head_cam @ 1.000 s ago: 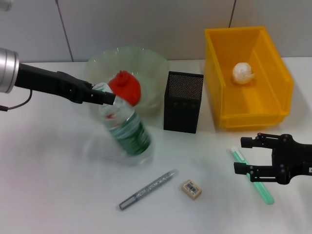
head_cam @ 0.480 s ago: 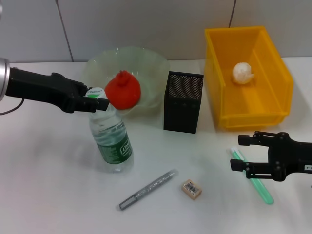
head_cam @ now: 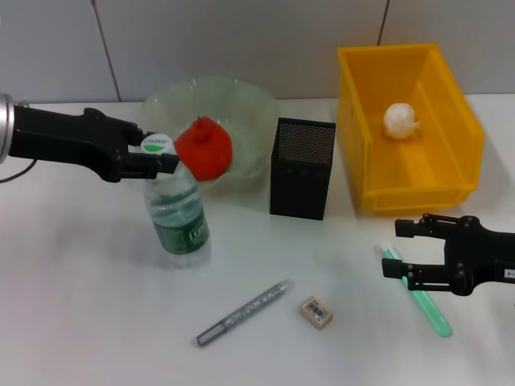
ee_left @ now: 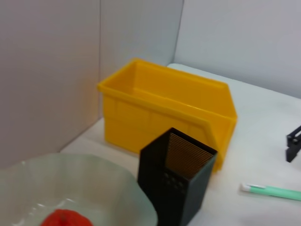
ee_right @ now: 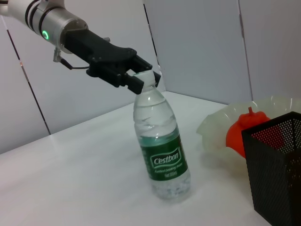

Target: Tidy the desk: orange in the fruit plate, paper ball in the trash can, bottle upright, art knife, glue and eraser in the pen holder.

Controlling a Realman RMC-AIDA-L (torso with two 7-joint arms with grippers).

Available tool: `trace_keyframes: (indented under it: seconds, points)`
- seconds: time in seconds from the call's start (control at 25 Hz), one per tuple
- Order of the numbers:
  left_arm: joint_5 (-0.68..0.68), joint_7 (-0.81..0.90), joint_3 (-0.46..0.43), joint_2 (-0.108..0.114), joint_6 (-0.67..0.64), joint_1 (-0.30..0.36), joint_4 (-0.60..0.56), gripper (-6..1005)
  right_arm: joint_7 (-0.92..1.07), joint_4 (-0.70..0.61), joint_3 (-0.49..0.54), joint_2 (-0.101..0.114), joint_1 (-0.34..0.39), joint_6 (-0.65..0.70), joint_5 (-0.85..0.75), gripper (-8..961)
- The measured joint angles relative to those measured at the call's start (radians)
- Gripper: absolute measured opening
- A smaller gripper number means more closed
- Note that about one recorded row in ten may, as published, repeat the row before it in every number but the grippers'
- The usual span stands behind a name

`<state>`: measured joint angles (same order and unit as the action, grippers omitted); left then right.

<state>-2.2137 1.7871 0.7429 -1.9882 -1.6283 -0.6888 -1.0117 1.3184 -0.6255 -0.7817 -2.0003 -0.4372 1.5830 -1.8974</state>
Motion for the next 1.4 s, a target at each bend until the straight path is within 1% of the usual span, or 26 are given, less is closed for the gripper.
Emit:
trace_keyframes:
  seconds: [0.4, 0.72, 1.0, 1.4]
  points:
    - [-0.009, -0.019, 0.008, -0.002, 0.086, 0.009, -0.015, 446, 0.002, -0.003, 0.001, -0.003, -0.002, -0.006, 0.0, 786]
    - [-0.026, -0.01, 0.01, 0.004, 0.122, 0.016, -0.015, 445, 0.002, 0.0, 0.001, -0.003, -0.008, -0.009, 0.0, 786]
    - [-0.047, 0.0, 0.009, 0.0, 0.156, 0.017, -0.015, 445, 0.002, -0.007, 0.001, -0.009, -0.008, -0.009, 0.0, 786]
    - [-0.05, 0.006, 0.008, 0.004, 0.171, 0.017, -0.014, 446, 0.002, -0.003, 0.003, -0.009, -0.007, -0.009, 0.0, 786]
